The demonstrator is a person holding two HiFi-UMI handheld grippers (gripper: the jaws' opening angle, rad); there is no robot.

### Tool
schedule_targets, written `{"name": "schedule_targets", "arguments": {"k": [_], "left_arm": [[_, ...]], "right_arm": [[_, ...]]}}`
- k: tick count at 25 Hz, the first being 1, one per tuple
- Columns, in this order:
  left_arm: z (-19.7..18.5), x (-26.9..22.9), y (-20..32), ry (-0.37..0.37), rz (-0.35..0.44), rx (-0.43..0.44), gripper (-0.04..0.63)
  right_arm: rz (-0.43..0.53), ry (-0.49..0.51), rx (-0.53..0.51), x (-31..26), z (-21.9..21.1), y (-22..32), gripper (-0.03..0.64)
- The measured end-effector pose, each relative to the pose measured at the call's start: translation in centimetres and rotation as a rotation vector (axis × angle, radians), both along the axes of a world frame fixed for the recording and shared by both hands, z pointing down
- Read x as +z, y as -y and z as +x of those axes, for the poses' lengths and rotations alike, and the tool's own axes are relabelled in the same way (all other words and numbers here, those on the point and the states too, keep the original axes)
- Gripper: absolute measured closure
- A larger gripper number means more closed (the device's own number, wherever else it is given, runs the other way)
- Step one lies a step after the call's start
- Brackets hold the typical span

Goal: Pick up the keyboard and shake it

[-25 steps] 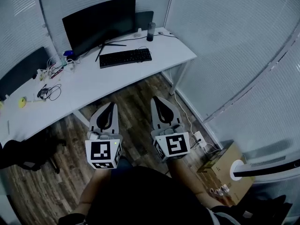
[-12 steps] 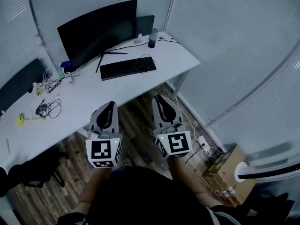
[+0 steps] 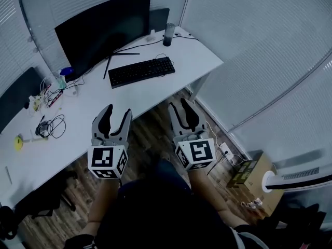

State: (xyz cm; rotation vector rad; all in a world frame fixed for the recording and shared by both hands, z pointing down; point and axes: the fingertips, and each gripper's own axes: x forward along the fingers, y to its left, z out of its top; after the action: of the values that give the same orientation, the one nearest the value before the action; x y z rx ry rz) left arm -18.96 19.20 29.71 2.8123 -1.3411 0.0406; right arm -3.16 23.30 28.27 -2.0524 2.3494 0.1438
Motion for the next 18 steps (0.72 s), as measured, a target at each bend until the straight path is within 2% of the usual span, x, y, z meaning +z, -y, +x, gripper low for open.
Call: {"name": "schedule_targets", "arguments": {"k": [3,7,13,18], "left_arm": [[-0.2,1.0,2.3,-0.018,-0.045,0.009,0.339],[0.0,2.6,6.0,-0.033,-0.095,-0.016,0.336],[1.3,4.2,14.4,-0.036,-0.122,-0.051,0.327],[3.2,5.7,21.6,-0.048,-0.159,-0.096,0.327]], "right_arm": [[-0.011,-0.003,0.010,0.2,0.8,2.0,0.461],[-0.028,-0.009,-0.006,1.2,2.4,6.0,0.447],[-0.053,-0.014,-0.066,3.2,4.3,15.6,0.439],[-0.108,-0.021,-0.094,5.2,7.8,23.9,0.437]]}}
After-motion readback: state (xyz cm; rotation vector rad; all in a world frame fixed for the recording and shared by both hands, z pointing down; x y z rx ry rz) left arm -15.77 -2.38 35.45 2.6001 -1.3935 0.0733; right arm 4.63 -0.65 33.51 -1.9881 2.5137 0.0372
